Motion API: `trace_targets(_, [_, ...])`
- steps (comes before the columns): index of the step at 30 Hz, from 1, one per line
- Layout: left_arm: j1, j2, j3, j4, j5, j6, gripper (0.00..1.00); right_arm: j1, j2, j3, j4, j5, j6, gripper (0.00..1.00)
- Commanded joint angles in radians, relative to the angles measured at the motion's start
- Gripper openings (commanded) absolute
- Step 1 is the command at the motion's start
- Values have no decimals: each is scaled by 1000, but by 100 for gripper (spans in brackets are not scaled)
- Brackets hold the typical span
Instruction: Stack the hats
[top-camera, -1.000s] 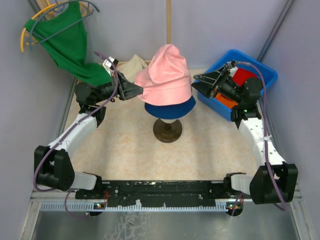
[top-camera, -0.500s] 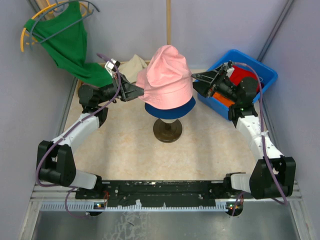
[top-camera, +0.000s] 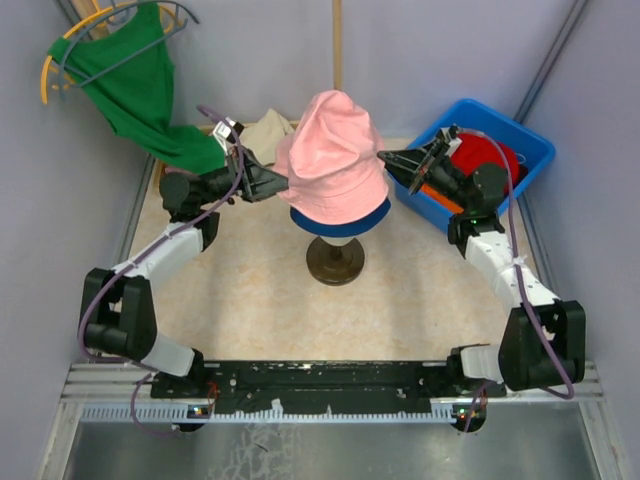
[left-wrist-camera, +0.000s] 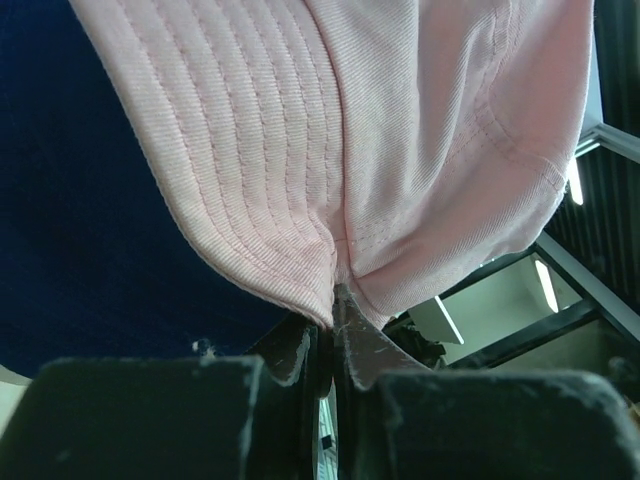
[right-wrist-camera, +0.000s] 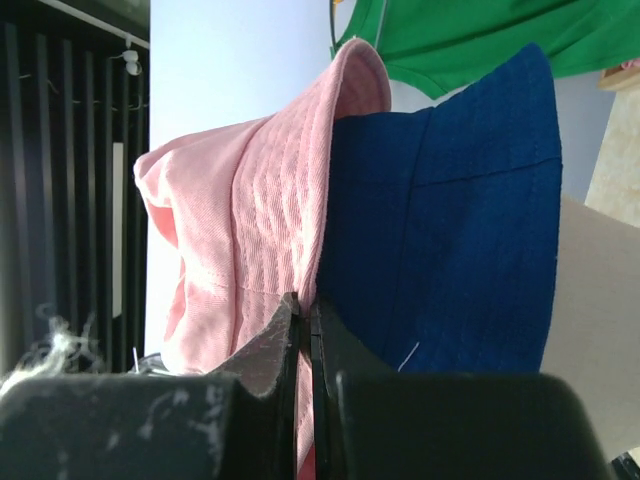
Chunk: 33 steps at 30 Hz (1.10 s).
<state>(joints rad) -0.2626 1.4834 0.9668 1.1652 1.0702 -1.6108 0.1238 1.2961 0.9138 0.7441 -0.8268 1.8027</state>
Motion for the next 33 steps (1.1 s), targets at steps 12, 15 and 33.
trace_targets(12, [79,126,-31,254,54,-145,2,-54,-95,-44,-297,-7,-212,0])
trace_targets(15, [80,177,-39,329,59,-188,2,-53,-102,-43,-365,-13,-269,0])
trace_targets(33, [112,555,392,602,65,-495,11,71,-249,-14,-773,104,-496,0])
